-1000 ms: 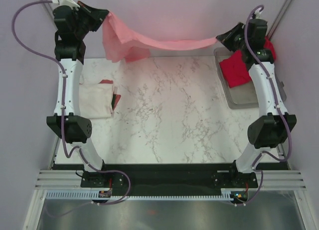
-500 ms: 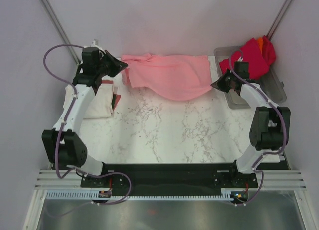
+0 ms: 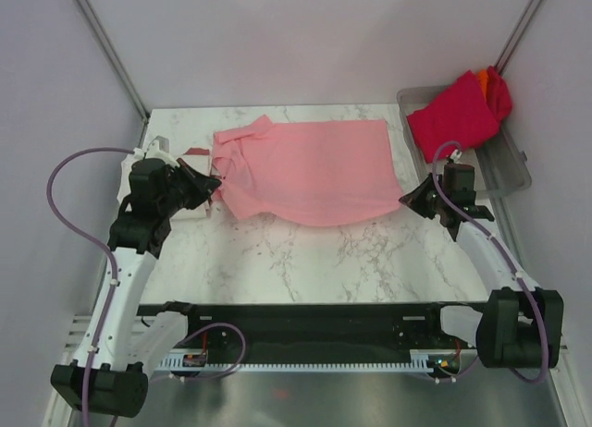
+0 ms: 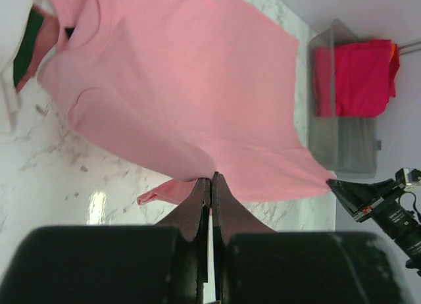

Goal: Fold and stack the t-shirts
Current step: Flatten the tshirt out, then fold the tshirt

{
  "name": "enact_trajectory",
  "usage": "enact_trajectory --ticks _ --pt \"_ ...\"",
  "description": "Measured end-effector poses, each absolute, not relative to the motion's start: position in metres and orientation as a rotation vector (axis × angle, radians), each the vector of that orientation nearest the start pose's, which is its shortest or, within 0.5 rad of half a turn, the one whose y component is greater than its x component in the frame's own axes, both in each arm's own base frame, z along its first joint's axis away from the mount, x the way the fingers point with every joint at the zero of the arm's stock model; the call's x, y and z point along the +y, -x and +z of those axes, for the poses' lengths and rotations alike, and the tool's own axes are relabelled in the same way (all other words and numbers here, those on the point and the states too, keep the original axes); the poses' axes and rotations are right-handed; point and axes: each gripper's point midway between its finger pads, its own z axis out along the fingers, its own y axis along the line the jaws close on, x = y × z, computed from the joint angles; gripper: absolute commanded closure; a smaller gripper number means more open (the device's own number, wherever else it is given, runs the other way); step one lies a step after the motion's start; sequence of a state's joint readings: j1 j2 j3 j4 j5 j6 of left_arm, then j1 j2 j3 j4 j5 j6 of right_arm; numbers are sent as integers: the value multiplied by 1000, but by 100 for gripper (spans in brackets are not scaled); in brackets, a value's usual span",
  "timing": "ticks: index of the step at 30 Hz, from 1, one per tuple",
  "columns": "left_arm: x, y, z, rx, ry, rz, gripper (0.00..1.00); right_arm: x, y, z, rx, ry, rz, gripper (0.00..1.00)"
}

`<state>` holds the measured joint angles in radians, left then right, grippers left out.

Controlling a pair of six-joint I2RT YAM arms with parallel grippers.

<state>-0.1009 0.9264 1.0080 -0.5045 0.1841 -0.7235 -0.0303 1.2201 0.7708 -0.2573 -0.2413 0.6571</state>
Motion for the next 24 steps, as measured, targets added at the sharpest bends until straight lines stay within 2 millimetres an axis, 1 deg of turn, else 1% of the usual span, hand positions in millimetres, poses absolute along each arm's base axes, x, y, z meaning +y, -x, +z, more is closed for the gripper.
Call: enact_trajectory --ticks 2,4,7,10,14,16,21,24 --pt "-87 -279 262 2026 522 -692 98 55 -319 124 2230 -669 581 100" --pt "-85 -261 254 2041 524 -686 98 54 -302 121 2234 -676 570 100" --pt "-82 -240 244 2047 524 -673 98 52 -282 119 2229 -680 557 100" --pt "-78 -228 231 2063 539 -655 98 52 -265 116 2230 -686 551 100" --pt "-78 -223 211 2128 563 -636 98 49 -250 108 2263 -712 521 100" --pt "-78 -223 206 2148 568 -629 98 48 -247 104 2282 -723 510 100" --pt "-77 -229 193 2204 584 -604 98 45 -246 89 2340 -754 468 100" --pt "-76 -235 179 2264 604 -572 98 43 -249 81 2378 -767 443 100"
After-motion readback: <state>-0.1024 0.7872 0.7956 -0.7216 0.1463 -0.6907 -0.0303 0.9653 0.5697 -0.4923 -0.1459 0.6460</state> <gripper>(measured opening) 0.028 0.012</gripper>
